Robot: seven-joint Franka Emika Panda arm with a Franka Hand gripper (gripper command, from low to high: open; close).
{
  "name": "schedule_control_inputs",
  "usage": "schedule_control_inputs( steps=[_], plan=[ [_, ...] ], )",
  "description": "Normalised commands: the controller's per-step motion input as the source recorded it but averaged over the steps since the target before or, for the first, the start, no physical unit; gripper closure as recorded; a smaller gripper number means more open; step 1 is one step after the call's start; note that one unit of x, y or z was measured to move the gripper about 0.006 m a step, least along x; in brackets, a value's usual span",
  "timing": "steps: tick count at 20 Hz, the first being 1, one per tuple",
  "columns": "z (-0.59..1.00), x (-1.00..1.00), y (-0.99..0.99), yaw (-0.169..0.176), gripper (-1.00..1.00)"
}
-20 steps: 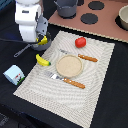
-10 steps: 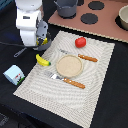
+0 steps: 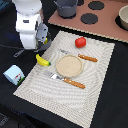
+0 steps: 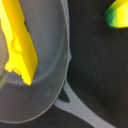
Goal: Interact with the objects in diverse but meaningful ways.
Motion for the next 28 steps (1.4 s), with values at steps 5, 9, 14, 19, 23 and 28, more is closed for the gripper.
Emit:
schedule_control_inputs(
  steps=[5,9,14,19,23,28],
  plan=[
    [-0.23,0.02,-0.02,-0.032,-1.0],
    [-0.26,-0.03,0.01,-0.01,-1.0],
    [-0.25,-0.12,0.02,0.0,-1.0],
    [-0.23,-0.17,0.02,0.0,-1.0],
    [-0.17,-0.19,0.05,0.0,-1.0],
    [-0.1,-0.11,0.03,-0.002,1.0]
  ],
)
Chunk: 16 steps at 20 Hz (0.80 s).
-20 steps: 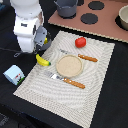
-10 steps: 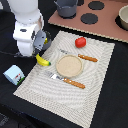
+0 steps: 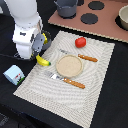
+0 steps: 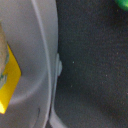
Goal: Interact with the objects in diverse but meaningful ways.
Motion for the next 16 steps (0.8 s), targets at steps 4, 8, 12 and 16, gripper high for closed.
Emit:
schedule_control_inputs(
  steps=[4,8,12,16],
  plan=[
    [0.0,0.0,0.01,-0.012,1.0],
    [-0.01,-0.03,0.0,-0.016,1.0],
    [-0.02,-0.04,0.0,-0.016,1.0],
    [-0.04,-0.06,0.0,-0.019,1.0]
  ],
)
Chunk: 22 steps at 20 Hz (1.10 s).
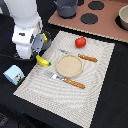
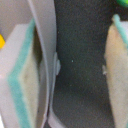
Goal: Interact with the objects in diverse but meaningful ways.
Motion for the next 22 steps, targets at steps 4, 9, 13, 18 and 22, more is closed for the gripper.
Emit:
schedule_control_inputs(
  steps=[4,9,13,18,22],
  plan=[
    [-0.06,-0.08,0.0,-0.017,1.0],
    [-0.04,-0.08,0.0,-0.019,1.0],
    [0.13,-0.04,0.0,-0.029,1.0],
    [1.0,0.09,-0.02,-0.176,1.0],
    [1.0,0.35,0.13,-0.144,1.0]
  ],
)
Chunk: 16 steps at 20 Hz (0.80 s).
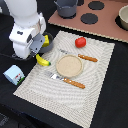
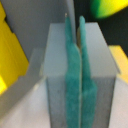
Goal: Interact with the objects in diverse but meaningful ways.
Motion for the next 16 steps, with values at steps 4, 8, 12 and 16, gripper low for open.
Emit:
schedule_control_inputs(
  steps=[4,8,12,16],
  plan=[
    [1.0,0.54,0.3,-0.114,1.0],
    [1.0,0.75,0.42,-0.084,1.0],
    [0.92,0.94,0.53,-0.03,1.0],
    [0.78,1.0,0.57,0.0,1.0]
  ],
)
